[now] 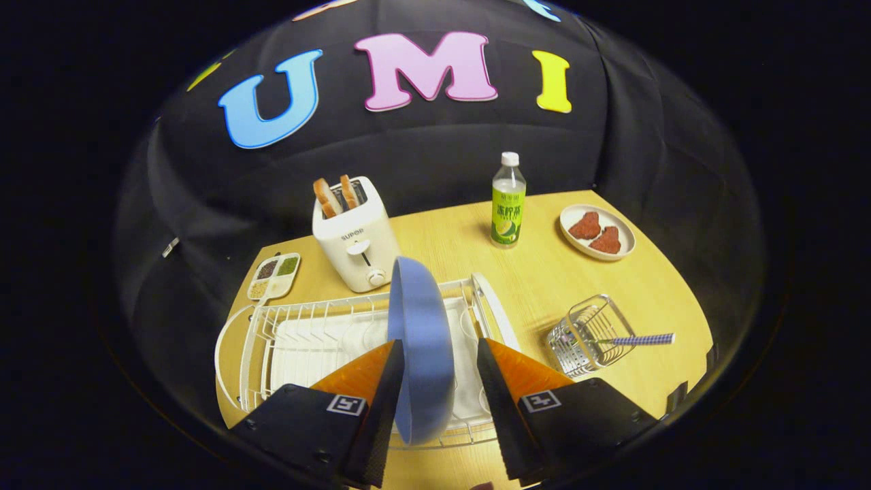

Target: Take the plate from the dish rack, then take the spoon from the basket and place it into the plate.

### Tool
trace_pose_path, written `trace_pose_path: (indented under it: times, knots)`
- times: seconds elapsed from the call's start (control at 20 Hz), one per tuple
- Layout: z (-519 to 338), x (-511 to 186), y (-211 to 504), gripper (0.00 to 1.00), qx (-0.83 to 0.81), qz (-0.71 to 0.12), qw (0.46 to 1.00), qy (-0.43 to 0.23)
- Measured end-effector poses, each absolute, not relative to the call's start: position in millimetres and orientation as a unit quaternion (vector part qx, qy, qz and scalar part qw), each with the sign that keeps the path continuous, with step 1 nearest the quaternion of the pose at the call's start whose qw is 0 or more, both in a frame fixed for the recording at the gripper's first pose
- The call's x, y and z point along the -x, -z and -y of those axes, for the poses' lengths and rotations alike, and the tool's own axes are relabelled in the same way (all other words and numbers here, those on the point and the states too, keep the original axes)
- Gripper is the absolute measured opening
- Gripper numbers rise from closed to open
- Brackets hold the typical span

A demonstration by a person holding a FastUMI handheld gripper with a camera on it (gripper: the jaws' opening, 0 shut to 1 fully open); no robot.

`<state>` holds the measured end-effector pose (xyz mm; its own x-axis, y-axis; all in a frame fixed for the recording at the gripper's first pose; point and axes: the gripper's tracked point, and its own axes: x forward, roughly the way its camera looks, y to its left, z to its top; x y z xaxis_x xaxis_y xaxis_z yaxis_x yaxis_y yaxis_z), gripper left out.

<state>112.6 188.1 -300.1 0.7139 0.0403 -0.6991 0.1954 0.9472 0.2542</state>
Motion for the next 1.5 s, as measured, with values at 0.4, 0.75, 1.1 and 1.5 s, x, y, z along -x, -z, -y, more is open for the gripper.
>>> trace_pose_path:
  times: [0.4,0.75,1.1,1.5]
  knots:
    - [-194.7,-117.9,305.6,0.32,-0.103,-0.389,0.913,0.067]
    - [-185.3,-135.5,248.7,0.32,0.032,-0.335,0.938,0.087]
    - [-172.7,-109.8,195.7,0.31,-0.052,-0.302,0.951,0.047]
    - [-145.3,-26.0,185.7,0.31,-0.124,-0.331,0.935,-0.006]
